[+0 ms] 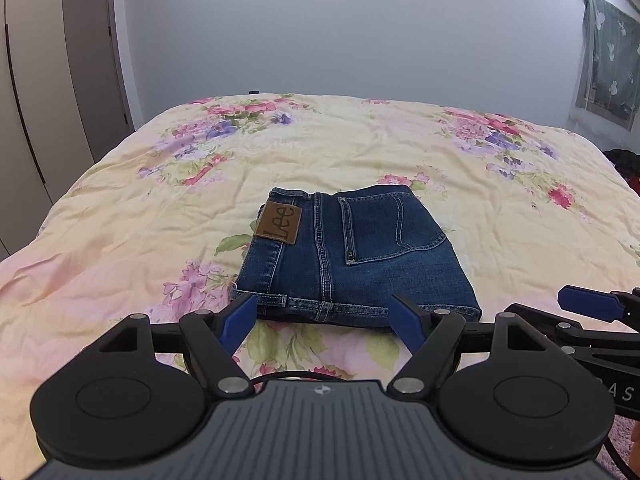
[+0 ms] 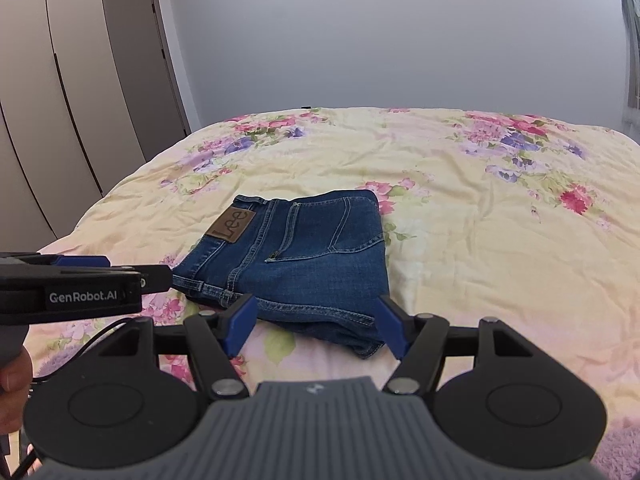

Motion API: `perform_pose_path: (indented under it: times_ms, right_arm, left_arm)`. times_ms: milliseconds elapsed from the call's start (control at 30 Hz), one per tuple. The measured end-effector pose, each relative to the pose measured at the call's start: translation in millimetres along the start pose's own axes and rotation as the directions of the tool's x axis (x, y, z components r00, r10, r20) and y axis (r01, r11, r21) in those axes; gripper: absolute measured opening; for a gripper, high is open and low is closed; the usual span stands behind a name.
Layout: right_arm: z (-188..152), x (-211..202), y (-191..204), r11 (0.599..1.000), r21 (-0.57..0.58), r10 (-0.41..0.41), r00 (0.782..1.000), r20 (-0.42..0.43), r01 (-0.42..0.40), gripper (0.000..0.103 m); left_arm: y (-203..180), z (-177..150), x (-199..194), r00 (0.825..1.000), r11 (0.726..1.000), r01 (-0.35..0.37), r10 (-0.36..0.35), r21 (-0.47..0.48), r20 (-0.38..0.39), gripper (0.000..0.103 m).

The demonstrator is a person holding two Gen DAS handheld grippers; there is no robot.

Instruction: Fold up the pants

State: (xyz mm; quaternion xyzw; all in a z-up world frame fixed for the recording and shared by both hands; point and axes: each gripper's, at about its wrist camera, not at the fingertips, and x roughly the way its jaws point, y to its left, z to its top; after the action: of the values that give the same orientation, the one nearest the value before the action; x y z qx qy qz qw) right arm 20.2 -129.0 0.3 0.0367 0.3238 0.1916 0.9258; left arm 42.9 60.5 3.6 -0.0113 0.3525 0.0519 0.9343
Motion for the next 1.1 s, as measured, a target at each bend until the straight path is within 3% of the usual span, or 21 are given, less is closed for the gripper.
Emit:
perform_pose_path:
  times_ms: [1100]
  right_arm:
    - [0.1, -6.7, 7.1, 0.999, -0.036, 0.000, 1.000, 0.014, 0.000, 0.062]
  left_arm:
    - [-3.4, 2.3, -2.5, 1.000, 1.000, 0.001, -0.001, 0.003, 0.003, 0.086]
